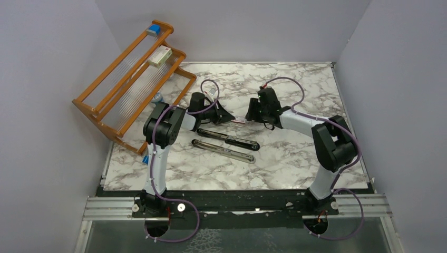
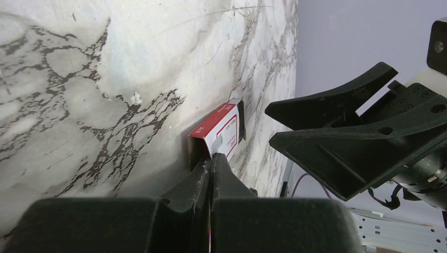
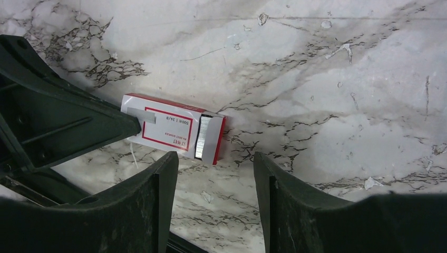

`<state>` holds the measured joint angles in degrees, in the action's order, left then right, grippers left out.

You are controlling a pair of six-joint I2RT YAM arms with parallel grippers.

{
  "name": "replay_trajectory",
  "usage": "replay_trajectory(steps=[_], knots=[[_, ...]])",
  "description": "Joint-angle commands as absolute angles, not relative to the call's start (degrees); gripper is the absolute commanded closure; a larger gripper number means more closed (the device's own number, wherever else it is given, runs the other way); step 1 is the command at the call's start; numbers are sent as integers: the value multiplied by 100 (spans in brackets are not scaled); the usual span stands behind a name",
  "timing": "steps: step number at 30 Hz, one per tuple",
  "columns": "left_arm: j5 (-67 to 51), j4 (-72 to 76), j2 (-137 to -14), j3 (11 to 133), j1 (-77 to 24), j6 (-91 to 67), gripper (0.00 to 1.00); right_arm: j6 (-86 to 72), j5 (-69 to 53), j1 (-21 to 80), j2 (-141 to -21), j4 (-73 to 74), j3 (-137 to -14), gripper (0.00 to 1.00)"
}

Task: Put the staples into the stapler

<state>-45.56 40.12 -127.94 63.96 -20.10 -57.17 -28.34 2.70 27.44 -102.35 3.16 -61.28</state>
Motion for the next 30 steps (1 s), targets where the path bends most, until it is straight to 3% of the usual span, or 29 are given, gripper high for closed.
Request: replay_trajectory(steps=[1,24,30], knots=[[-4470,4033,-12902,6469,-1987,-5640,100,-3073,471,2786,-10376,370,-6357,44],[-4729,5017,-13111,6242,-1914,-6333,100,-3130,267,2786,-10970,402,-6686,46],[-4741,5021,-13110,6253,-1898,-6339,100,-3129,311,2786,-11010,422,-6719,53]])
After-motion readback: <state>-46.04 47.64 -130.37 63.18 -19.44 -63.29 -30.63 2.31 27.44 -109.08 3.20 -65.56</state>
